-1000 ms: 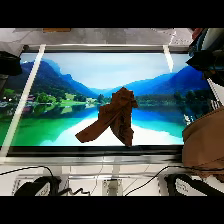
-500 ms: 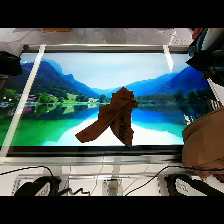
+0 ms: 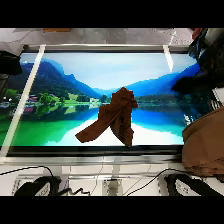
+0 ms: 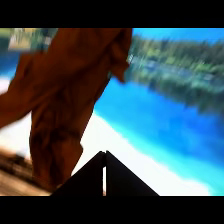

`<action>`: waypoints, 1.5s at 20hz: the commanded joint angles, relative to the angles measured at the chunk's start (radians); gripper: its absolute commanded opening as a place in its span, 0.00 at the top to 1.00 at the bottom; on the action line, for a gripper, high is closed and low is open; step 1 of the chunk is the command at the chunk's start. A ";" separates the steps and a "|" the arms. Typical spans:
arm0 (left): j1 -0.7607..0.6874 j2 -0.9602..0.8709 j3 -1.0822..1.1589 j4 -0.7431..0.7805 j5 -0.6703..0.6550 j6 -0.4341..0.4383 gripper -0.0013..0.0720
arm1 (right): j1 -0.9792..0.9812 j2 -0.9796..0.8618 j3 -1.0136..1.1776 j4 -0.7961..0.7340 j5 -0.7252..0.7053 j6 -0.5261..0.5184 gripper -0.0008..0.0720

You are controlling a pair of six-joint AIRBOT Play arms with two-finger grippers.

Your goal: Fold the clothes and pants, and hang the long-sleeved shirts on hangers.

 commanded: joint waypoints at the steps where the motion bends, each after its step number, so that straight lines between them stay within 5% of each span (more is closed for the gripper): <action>1: 0.001 0.000 0.000 0.000 -0.007 0.000 0.97 | 0.130 0.115 -0.259 -0.002 0.023 -0.103 0.97; 6: 0.001 0.000 0.000 -0.011 -0.034 0.000 0.97 | 0.347 0.297 -0.589 0.001 -0.108 -0.128 0.96; 7: 0.001 0.000 0.000 -0.011 -0.041 0.000 0.97 | 0.384 0.301 -0.642 0.009 -0.168 -0.126 0.88; 9: 0.001 0.000 0.000 -0.011 -0.044 0.000 0.97 | 0.454 0.293 -0.729 0.024 -0.335 -0.122 0.21; 10: 0.001 0.000 0.000 -0.011 -0.044 0.000 0.97 | 0.487 0.285 -0.763 0.027 -0.414 -0.122 0.14; 16: 0.001 0.000 0.000 -0.011 -0.044 0.000 0.97 | 0.632 0.154 -0.825 -0.042 -0.697 -0.124 0.14; 25: 0.001 0.000 0.000 -0.011 -0.044 0.000 0.97 | 0.675 -0.028 -0.825 -0.142 -0.826 -0.118 0.17; 29: 0.001 0.000 0.000 -0.011 -0.044 0.000 0.97 | 0.674 -0.053 -0.824 -0.177 -0.863 -0.025 0.61; 30: 0.001 0.000 0.000 -0.011 -0.044 0.000 0.97 | 0.674 -0.054 -0.824 -0.175 -0.864 -0.010 0.87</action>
